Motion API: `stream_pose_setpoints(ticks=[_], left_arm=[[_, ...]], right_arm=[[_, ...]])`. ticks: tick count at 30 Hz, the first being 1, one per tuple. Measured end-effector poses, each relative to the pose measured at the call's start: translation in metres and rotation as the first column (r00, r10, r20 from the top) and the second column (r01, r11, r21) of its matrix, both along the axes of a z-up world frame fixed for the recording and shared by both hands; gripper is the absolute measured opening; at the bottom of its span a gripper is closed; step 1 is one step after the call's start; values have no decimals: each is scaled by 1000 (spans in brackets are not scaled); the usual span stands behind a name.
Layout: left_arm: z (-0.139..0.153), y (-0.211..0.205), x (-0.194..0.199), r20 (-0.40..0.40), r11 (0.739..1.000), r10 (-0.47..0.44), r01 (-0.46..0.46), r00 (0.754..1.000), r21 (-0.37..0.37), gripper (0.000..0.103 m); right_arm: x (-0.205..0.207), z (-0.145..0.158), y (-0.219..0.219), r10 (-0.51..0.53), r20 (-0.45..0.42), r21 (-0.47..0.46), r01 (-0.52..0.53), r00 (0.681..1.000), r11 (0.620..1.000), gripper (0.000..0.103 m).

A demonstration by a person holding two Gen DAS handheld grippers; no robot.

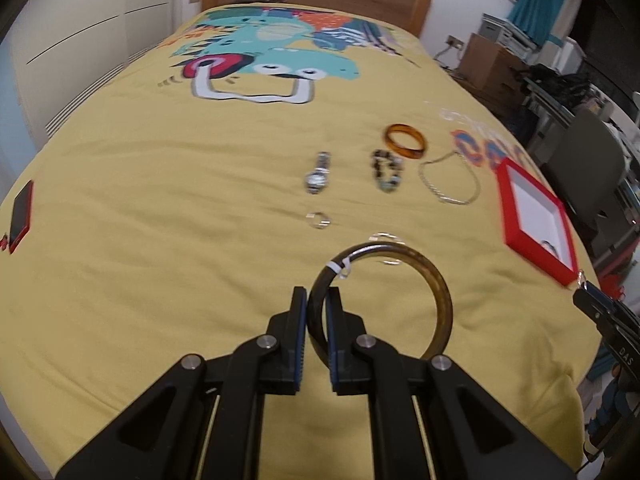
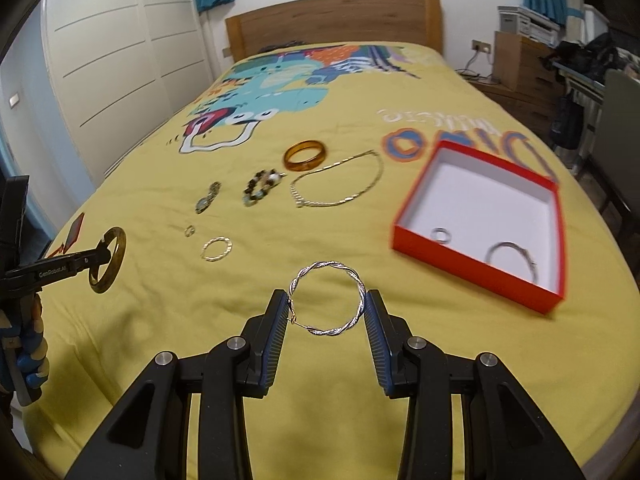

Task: Organize jewelry
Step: 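Carry the twisted hoop and tortoiseshell bangle into the red box and release both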

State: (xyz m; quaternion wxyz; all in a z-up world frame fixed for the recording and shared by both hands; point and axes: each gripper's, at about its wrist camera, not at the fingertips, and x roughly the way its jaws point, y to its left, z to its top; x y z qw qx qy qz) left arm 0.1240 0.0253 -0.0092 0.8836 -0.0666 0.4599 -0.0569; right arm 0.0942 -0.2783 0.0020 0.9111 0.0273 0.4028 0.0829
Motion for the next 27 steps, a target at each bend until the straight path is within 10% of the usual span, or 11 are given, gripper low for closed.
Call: stream_pose_setpoints(ticks=[12,27], left_arm=[[16,-122,20,8,974,-224,224,975,21,8],[4,-316,125,15,894,-442,439,897,90,8]], right_arm=[[-5,9,-83,-108,21,-14,108,994,994,39],[90,-5,-178,-141,10,-58,142,990,988,39]])
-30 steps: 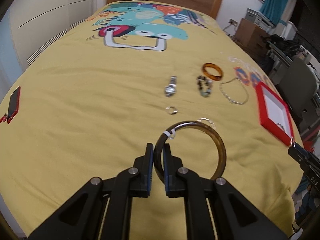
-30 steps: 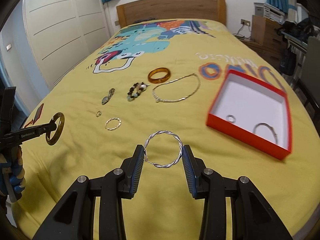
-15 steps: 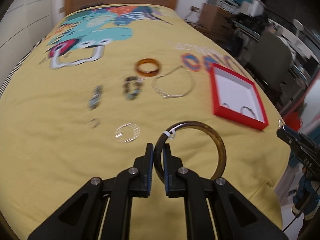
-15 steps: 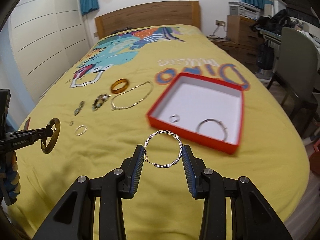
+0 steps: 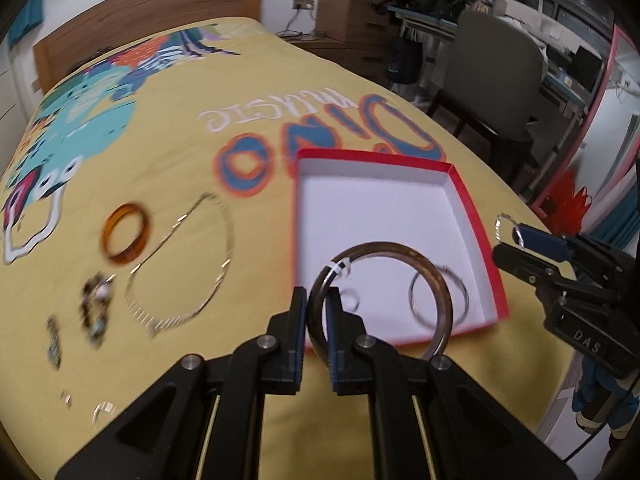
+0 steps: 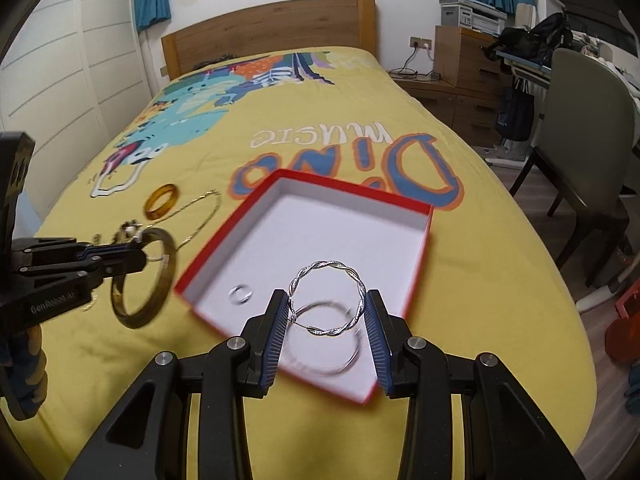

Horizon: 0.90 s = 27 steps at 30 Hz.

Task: Organize jewelry
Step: 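Carry the twisted hoop and tortoiseshell bangle into the red box and release both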

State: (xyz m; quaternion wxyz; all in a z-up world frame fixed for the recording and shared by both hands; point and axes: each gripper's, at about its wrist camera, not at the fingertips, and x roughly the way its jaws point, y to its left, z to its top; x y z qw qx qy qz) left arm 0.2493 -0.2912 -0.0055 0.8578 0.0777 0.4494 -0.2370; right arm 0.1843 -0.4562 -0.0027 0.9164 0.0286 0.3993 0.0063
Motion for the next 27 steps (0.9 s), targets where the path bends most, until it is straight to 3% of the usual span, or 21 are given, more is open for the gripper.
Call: stream_pose_setpoints(ticks=[10,21,27], left_arm=[[-52,-57,60,-37,990,-28,33,999,134,8],[-79,-65,74,-47,985,-48,55,998,166,9],[-80,-67,77,-44,984,-42,49,998,169,10]], right_arm=[[81,-32,-35,44,-78,-32,-47,996,998,39],[138,-70,-29,102,-223,-104,-128,970,986,39],[142,-76,-26,111,-240,-113,-141,964,983,40]])
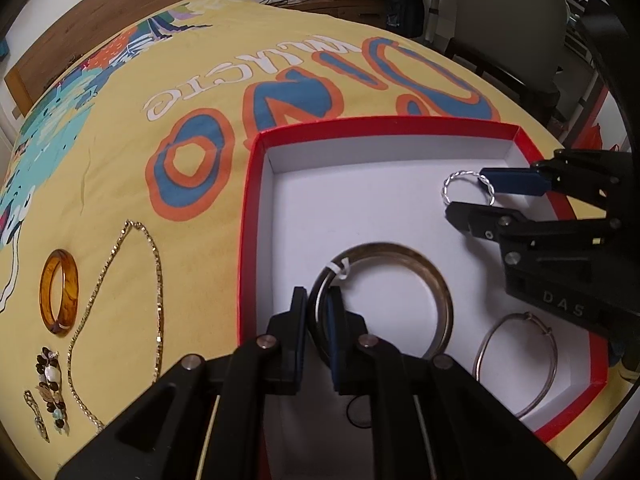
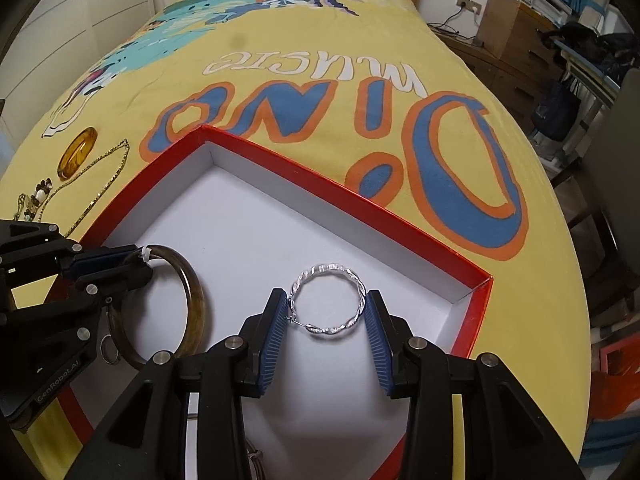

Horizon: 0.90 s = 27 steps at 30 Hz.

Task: Organize jewelry
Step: 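Carry the twisted hoop and tortoiseshell bangle into the red box and release both, then lift both open tools away from the box back over the jewelry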

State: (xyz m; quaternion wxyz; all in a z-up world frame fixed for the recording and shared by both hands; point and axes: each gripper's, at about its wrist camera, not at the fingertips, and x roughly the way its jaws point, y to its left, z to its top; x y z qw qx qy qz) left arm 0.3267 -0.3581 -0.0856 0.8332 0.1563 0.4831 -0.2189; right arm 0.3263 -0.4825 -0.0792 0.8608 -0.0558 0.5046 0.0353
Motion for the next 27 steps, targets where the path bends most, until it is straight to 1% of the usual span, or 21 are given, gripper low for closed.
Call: stream_pose_setpoints(ticks=[3,6,8,10,12,15,17,19,22,27], left_arm=[[1,1,-1,-4,1000,6,-6,1000,-9,10],[5,3,0,-19,999,6,-6,1000,-32,10],[9,5,-2,-21,999,0,-1,1000,-51,14],[19,10,-6,-9,996,9,-10,1000,-84,27],[31,16,-11,-4,991,12,-12,1000,-132,30],[52,28,-22,0,984,24,-24,1000,-179,30],[66,39,-35,16,979,26,-23,1000,-203,30],[78,50,-48,32,978,23,-16,999,-207,30],[92,75,-72,49,981,24,-14,999,-193,30],[106,128,-111,78,984,68,-54,995,-169,30]], right_arm=[[2,1,0,1,0,-20,-1,1000,1000,45],[-1,4,0,-5,1,-29,5,1000,1000,45],[-6,10,-1,-15,17,-21,15,1000,1000,46],[-14,18,-4,-32,36,-5,32,999,999,47],[-26,31,-7,-56,68,18,55,996,998,48],[-43,49,-9,-91,104,46,87,990,995,50],[-57,63,-8,-116,126,61,109,985,992,51],[-74,78,-3,-125,149,96,111,981,989,51],[-99,94,11,-126,172,120,106,977,987,51],[-140,116,47,-97,210,151,66,973,986,51]])
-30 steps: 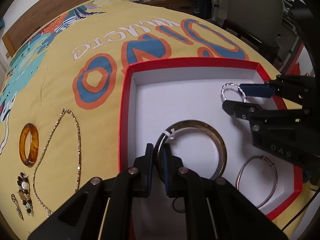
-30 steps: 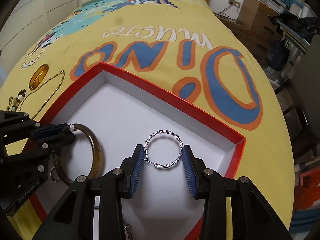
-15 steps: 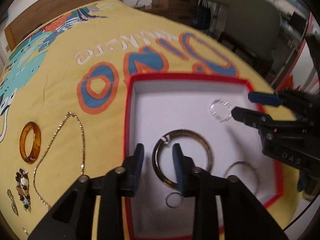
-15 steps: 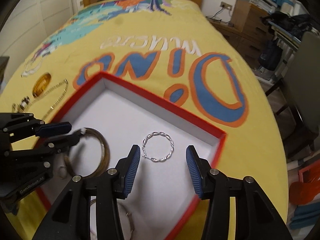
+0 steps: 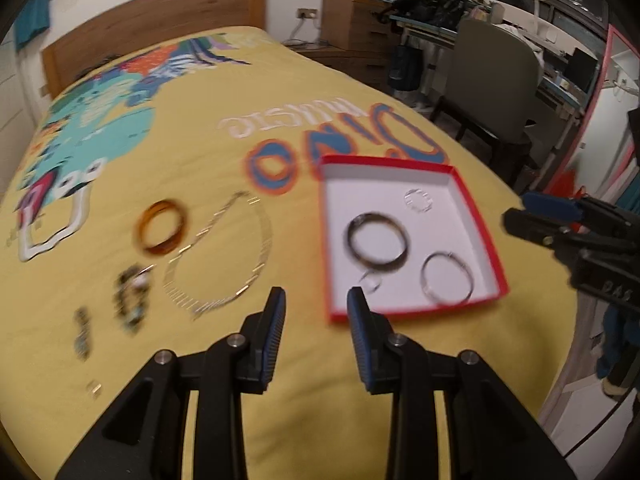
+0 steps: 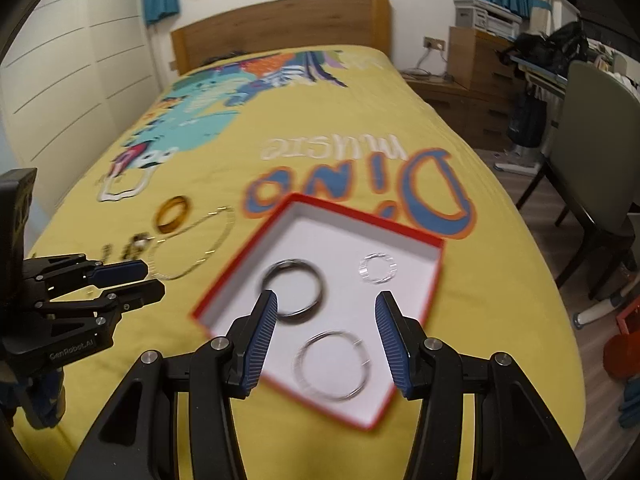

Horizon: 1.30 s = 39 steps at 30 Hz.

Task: Organize jewelry
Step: 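Lift both open tools away from the box back over the jewelry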

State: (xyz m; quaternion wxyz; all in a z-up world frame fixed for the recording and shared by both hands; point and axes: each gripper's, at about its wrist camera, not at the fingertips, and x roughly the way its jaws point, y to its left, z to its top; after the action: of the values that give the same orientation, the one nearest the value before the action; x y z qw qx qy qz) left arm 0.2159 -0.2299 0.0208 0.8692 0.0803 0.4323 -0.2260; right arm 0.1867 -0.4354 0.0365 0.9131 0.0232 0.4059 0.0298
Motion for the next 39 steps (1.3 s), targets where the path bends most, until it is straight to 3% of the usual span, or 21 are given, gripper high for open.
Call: stream_pose_setpoints(ticks=[7,17,29,39], left_arm=[[17,92,-50,54,993,114,-115,992,17,31],[30,209,-113,103,959,281,-282,954,-9,31],[29,275,-160,123,919,391,-394,912,-3,31],[23,308,-190,122,890,456,-453,882,-50,31]], right_arm=[[-46,20,50,58,40,32,-59,998,998,51],[-91,29,113,132,61,77,-136,989,988,51],[-117,33,164,191,60,81,-195,980,977,51],[-140,38,196,227,58,53,-230,972,972,50]])
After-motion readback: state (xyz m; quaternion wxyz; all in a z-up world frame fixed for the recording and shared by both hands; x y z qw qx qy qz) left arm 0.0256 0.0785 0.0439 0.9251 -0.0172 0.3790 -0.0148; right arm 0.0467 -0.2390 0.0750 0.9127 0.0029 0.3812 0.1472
